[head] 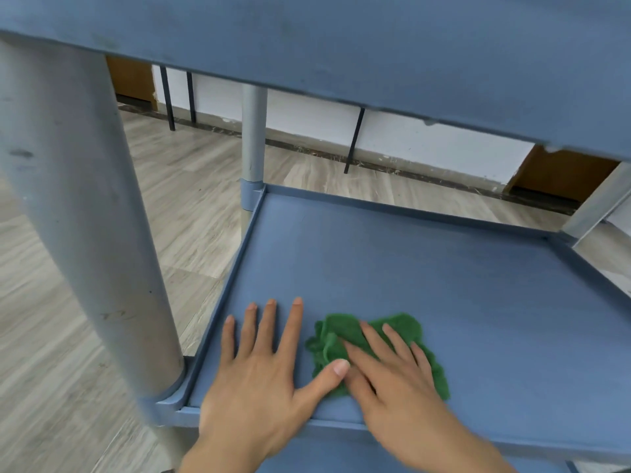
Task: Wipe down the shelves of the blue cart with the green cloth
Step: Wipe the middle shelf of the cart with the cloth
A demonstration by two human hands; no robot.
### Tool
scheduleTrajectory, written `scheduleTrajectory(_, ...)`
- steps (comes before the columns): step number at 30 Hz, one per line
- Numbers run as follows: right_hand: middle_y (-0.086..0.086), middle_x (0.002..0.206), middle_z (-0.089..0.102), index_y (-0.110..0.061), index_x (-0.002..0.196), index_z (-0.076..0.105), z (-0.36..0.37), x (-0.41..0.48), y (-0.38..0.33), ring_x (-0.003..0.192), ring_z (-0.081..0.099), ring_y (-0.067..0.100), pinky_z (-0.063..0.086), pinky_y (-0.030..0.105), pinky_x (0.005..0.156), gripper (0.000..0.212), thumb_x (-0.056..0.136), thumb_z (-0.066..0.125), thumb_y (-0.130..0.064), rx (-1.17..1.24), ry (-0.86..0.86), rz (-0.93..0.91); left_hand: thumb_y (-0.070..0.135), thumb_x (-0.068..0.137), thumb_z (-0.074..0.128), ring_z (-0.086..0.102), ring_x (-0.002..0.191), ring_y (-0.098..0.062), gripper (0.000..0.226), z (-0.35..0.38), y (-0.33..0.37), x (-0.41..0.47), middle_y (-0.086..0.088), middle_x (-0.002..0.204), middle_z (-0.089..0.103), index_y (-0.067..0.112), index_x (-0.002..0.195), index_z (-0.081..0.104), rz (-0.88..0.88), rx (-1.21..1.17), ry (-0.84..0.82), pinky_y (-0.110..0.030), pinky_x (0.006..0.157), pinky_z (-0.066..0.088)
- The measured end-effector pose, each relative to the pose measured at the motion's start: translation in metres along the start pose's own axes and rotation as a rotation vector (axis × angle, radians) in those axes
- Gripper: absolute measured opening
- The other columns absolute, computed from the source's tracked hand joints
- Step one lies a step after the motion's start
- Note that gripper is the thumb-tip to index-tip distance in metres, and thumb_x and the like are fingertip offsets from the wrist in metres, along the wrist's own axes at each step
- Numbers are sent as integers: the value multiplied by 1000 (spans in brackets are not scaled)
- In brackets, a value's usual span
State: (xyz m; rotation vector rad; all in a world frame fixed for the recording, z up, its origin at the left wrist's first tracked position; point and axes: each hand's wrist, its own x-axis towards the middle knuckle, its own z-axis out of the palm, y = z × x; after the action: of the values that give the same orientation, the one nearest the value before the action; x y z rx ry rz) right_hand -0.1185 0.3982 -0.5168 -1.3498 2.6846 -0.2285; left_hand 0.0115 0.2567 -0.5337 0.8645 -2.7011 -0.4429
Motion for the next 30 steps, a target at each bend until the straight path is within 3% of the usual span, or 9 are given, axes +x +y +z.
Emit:
scheduleTrajectory(5,-9,160,12,-50,138,23,0,121,1,147,8,28,5,57,116,45,94,19,-56,15,-6,31,97,65,-10,-24,149,-25,100,-3,4,2,-5,166,-10,42,145,-32,6,48,-17,-51,116,-20)
scheduleTrajectory(6,-7,160,14,-48,138,27,0,148,0,147,8,30,4,58,115,46,93,19,-56,23,-5,51,97,67,-7,-17,151,-28,102,-4,4,2,-7,167,-3,41,150,-24,0,54,-10,-51,116,-17)
scheduleTrajectory(9,-5,160,15,-45,140,29,-3,229,-2,146,8,34,2,60,114,51,91,16,-57,62,-3,84,89,82,12,38,140,-39,98,-13,6,6,-17,148,48,25,152,36,-15,72,-84,-53,108,13)
scheduleTrajectory(11,-4,159,19,-43,141,29,-7,273,-4,145,10,35,5,61,114,53,91,15,-56,79,-4,90,86,85,15,51,130,-39,96,-12,6,8,-17,137,59,20,144,51,7,114,-63,-54,101,20)
scheduleTrajectory(15,4,154,30,-38,138,34,-15,327,-3,141,21,38,13,63,112,54,90,14,-52,69,23,107,86,84,12,57,124,-39,98,-9,6,9,-16,132,63,19,137,59,1,154,-62,-54,99,24)
scheduleTrajectory(21,7,157,18,-38,143,27,-15,364,-5,141,17,39,5,64,113,54,92,16,-50,41,48,181,82,87,7,58,122,-38,93,-7,5,11,-16,132,64,24,133,63,-5,181,-17,-55,98,25)
scheduleTrajectory(26,7,154,26,-36,138,33,-12,327,-7,139,22,39,13,63,112,51,93,16,-50,20,48,102,81,89,10,56,124,-43,91,-4,2,9,-18,134,62,22,134,62,23,199,26,-57,100,24)
scheduleTrajectory(30,3,150,31,-38,126,41,-5,245,-9,138,24,34,16,59,112,42,93,19,-51,27,47,30,79,90,13,53,127,-43,87,-4,1,9,-18,138,59,22,138,58,34,172,29,-57,101,23)
